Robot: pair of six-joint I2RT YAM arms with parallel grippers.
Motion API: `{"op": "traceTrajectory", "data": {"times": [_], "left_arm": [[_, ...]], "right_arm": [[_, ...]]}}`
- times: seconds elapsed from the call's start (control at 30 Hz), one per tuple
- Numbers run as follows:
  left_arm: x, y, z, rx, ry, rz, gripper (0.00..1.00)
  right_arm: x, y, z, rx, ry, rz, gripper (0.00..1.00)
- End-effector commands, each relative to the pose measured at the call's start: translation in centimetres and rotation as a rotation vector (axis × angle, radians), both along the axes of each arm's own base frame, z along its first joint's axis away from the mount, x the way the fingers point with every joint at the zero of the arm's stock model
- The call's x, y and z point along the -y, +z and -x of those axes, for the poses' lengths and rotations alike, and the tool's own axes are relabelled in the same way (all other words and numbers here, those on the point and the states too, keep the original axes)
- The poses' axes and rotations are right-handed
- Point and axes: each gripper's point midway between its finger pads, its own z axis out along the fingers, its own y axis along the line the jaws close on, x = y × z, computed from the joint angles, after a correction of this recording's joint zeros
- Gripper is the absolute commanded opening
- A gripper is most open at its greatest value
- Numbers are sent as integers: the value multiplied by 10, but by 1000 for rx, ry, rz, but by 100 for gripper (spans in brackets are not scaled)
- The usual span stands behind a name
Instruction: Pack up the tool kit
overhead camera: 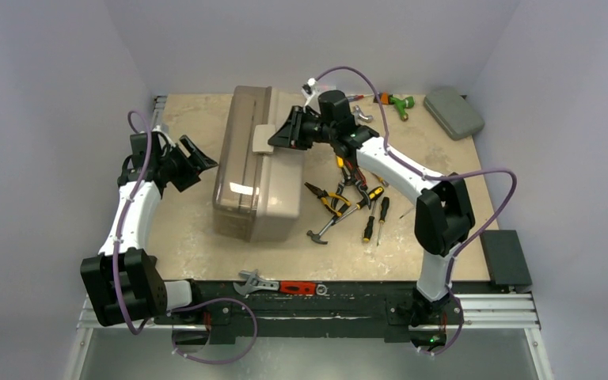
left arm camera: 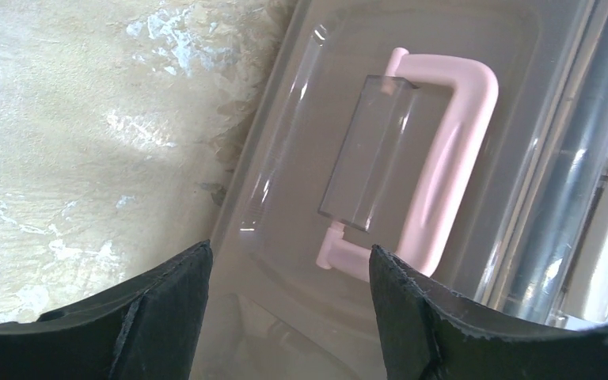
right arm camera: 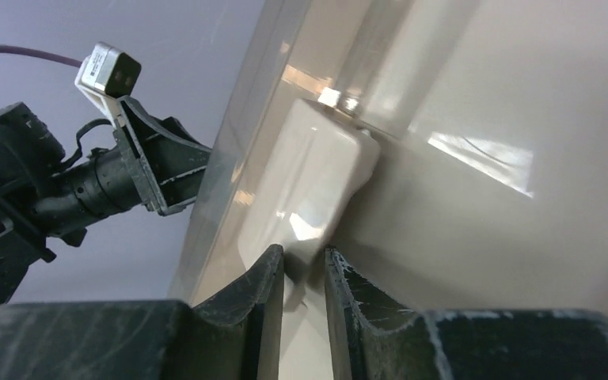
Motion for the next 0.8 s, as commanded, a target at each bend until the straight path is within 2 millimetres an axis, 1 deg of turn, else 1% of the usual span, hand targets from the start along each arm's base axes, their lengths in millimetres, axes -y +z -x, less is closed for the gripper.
{"op": "traceTrajectory", "data": {"times": [0.0,0.07,0.1,0.13,0.17,0.27,0.33,0.4,0.5,0.57,0.63,0.7,0.77], "left_arm": [[-2,21,-6,62,-14,-27,70],[-1,21,-6,63,-15,-22,70],[-1,21,-6,63,-16,-23,70],[-1,21,-6,63,-17,-25,70],[-2,20,-6,61,-16,-26,70],[-2,19,-6,60,-16,-28,70],[-1,19,-6,60,-19,-25,70],[-1,20,-6,62,-18,-26,70],[-2,18,-6,56,-17,-29,70],[-2,16,-6,55,-19,-28,70],[-2,14,-7,53,-18,-25,70],[-1,13,-7,53,-19,-21,70],[0,14,-6,57,-20,-23,70]], "right_arm": [[28,-31,-8,-71,-52,-36,22],[32,-41,-8,-119,-46,-99,20],[35,-50,-8,-147,-51,-115,20],[37,-54,-9,-155,-55,-129,21],[38,-57,-9,-163,-60,-140,24],[38,-56,-10,-154,-57,-145,26],[38,-50,-10,-138,-52,-142,29],[41,-40,-12,-106,-64,-126,36],[48,-25,-14,-45,-81,-76,50],[57,-18,-15,-12,-113,-47,58],[67,-15,-16,24,-146,1,66],[78,-20,-18,37,-187,60,76],[87,-28,-18,39,-208,119,82]]}}
